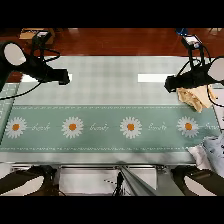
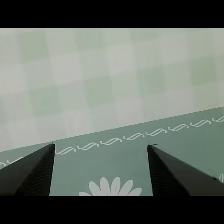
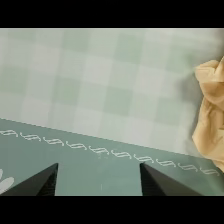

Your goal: Fold the shirts.

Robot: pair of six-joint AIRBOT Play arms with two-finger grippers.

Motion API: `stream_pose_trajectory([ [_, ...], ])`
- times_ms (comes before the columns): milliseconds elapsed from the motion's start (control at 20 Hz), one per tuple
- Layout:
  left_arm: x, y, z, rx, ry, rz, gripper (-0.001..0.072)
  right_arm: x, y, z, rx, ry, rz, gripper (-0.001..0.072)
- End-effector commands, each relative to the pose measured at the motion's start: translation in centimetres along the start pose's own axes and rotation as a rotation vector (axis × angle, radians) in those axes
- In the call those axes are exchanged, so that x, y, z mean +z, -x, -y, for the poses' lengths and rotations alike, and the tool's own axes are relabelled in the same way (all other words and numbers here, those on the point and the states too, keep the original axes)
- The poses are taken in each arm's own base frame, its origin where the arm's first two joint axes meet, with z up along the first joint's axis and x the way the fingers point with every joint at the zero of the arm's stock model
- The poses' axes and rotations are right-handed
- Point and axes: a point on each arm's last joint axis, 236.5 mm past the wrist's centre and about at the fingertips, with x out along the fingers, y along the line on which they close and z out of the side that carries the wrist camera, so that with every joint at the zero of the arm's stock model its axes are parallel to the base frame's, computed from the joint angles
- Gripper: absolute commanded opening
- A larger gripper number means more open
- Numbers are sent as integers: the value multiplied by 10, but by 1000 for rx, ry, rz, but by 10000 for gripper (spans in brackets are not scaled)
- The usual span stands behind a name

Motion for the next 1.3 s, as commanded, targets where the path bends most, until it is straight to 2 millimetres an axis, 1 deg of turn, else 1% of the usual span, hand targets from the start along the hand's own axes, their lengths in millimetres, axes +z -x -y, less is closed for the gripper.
stream_pose_trajectory([
  [0,0,0,0,0,0,0,720,0,0,0,0,0,0,593],
  [700,0,0,0,0,0,0,720,2,0,-1,4,-5,8,593],
  [750,4,-1,0,1,0,16,720,14,0,-1,5,-5,58,592],
  [800,11,-2,0,1,0,44,720,32,2,-1,6,-4,135,592],
  [850,17,-3,-1,2,0,68,720,46,4,0,2,0,194,591],
  [900,24,-5,-1,2,1,94,720,59,6,10,-46,25,249,589],
  [950,29,-7,-1,3,1,111,720,71,9,32,-135,32,299,584],
  [1000,32,-10,-2,3,2,121,720,79,11,65,-243,-26,334,584],
  [1050,34,-13,-2,5,2,125,720,79,10,100,-331,-110,345,584],
  [1100,37,-16,-3,6,3,133,720,71,4,136,-390,-210,329,585],
  [1150,37,-20,-5,9,3,130,720,58,-6,167,-418,-303,297,588],
  [1250,33,-29,-9,23,-2,104,720,20,-28,226,-457,-473,210,593],
])
